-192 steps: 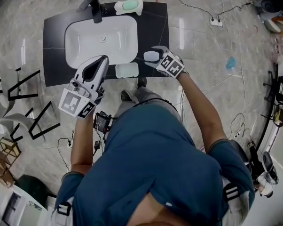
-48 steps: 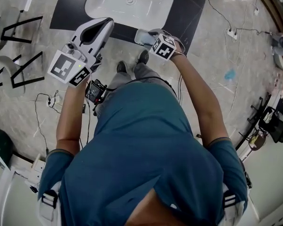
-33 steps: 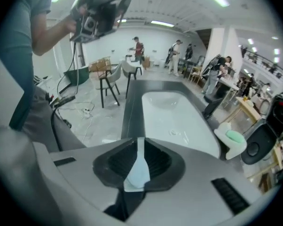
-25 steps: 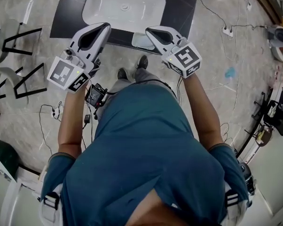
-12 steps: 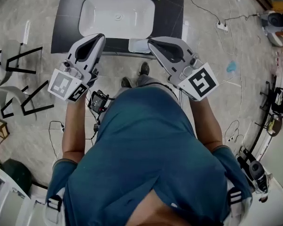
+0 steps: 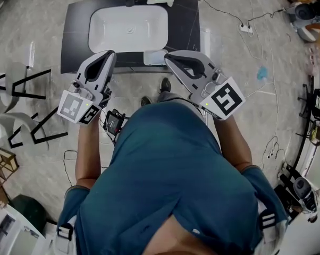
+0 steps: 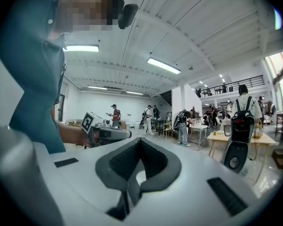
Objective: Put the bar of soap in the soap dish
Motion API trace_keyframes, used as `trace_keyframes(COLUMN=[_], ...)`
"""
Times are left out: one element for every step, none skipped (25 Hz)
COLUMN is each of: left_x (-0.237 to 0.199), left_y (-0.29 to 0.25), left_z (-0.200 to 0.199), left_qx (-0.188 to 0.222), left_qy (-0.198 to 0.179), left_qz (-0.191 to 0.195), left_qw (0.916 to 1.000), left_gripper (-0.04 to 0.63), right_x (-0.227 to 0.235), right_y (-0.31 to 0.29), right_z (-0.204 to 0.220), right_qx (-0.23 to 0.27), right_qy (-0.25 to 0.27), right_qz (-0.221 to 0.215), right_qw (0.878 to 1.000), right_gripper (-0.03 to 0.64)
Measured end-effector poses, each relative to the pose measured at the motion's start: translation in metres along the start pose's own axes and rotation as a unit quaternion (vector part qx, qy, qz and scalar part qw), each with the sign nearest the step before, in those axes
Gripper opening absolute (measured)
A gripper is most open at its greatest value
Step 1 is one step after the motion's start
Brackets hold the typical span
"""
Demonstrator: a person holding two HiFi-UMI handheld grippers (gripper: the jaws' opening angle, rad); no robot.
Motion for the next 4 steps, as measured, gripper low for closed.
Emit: trace_keyframes(left_x=[0.0016, 0.0029, 0.0039, 0.0049], left_y=[0.001, 0.0016, 0.0019, 0.0021], left_z=[-0.001, -0.0021, -0.0034, -0.0047], left_qx=[0.0, 0.001, 0.001, 0.002], left_qy=[0.0, 0.0, 0.0, -0.001], left_qz=[0.0, 0.001, 0.002, 0.002], left_qw=[1.0, 1.0, 1.0, 1.0], left_gripper=[0.003, 0.003, 0.003, 0.003], right_x=[-0.0016, -0.0029, -0.0038, -0.0046], right_y=[0.0017, 0.0032, 0.0044, 0.0056], right_z=[-0.0012, -0.0025, -0.0039, -0.0053], right_qx=[0.001, 0.001, 0.002, 0.003], right_qy=[-0.001, -0.002, -0.002, -0.003], right_qz=[0.001, 0.002, 0.003, 0.005], right_qw=[1.0, 1.0, 1.0, 1.0], right_gripper=[0.014, 0.014, 0.014, 0.014])
Point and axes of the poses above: the fingertips, and each gripper's own axes: y backward along the fingers, x to its right, z out of its underside, the point moved 2 cm from there along y, backward along the fingers, and after that the axes turned 13 degrees about -z, right-handed, at the moved point
